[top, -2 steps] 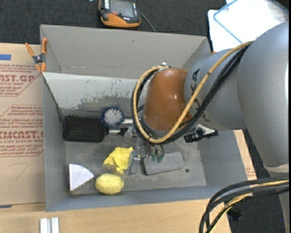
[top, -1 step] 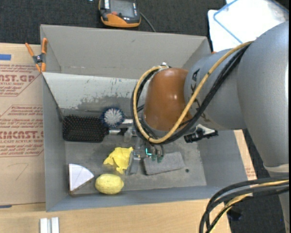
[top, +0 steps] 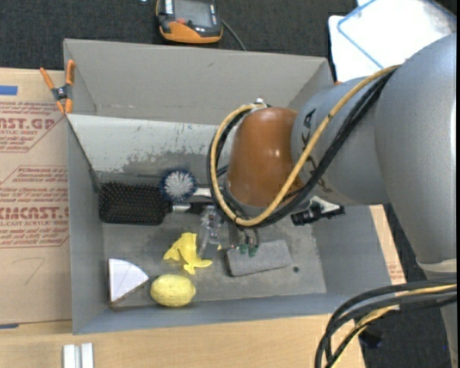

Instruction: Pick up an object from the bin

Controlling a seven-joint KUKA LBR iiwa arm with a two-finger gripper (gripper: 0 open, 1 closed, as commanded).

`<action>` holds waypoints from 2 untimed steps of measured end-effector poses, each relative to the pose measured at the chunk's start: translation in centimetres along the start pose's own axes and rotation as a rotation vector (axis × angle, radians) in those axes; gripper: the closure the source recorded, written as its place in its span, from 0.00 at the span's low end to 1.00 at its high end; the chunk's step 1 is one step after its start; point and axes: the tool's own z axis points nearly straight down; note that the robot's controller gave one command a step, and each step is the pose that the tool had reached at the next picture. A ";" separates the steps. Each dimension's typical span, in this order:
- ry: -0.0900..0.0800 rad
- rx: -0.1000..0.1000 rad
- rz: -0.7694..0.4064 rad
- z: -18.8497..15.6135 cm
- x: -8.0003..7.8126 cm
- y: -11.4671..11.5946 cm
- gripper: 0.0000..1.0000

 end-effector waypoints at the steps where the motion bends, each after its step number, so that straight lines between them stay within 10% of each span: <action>1: 0.000 0.000 0.000 0.0 0.0 0.0 0.00; 2: 0.000 0.000 0.000 0.0 0.0 0.0 0.00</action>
Offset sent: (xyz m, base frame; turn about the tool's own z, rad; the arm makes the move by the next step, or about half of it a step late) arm 0.0000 0.0000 0.0000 0.0000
